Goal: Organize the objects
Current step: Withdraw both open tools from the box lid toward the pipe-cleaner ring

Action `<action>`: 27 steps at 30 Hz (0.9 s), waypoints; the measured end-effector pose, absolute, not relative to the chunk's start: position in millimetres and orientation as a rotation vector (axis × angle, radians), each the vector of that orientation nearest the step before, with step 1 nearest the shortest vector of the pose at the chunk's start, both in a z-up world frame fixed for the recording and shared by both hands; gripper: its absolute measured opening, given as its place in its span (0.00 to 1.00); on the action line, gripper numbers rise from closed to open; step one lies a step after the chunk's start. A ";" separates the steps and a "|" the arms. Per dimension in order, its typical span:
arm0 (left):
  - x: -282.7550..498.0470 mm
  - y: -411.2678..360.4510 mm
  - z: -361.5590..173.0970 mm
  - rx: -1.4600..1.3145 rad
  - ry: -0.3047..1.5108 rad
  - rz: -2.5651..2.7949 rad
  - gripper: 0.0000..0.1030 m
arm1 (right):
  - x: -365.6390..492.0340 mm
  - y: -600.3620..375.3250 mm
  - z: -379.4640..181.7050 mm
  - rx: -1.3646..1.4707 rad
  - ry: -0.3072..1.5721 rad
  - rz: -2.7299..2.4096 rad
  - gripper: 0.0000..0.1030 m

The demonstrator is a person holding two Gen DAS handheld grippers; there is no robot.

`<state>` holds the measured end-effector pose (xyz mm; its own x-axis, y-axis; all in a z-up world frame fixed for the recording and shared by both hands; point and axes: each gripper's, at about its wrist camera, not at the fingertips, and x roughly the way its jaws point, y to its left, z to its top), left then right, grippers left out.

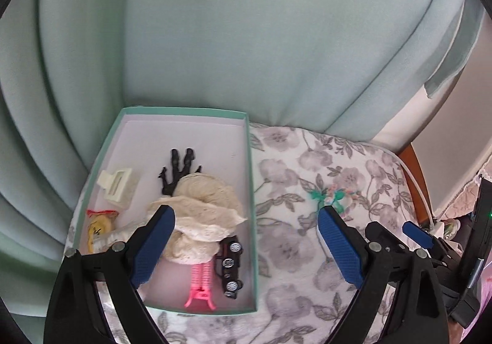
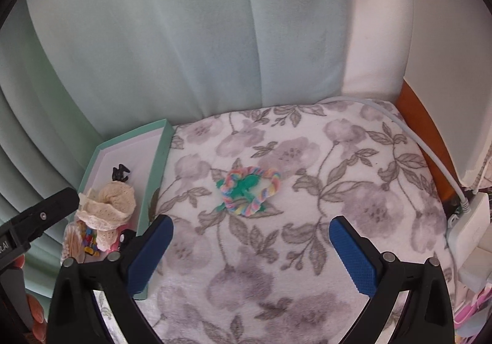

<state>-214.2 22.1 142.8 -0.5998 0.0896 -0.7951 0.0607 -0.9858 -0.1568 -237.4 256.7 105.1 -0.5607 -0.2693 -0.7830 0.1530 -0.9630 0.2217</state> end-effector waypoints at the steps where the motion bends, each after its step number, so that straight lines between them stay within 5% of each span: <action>1: -217.7 29.7 140.4 -1.401 -0.247 2.771 0.92 | -240.5 261.6 104.3 1.329 -0.189 -2.581 1.00; 21: -261.4 70.1 77.6 -1.555 -0.243 2.675 0.90 | -282.9 272.6 66.0 1.399 -0.251 -2.509 0.82; 27: -267.7 66.9 73.5 -1.559 -0.256 2.685 0.89 | -292.9 263.9 59.5 1.407 -0.255 -2.475 0.65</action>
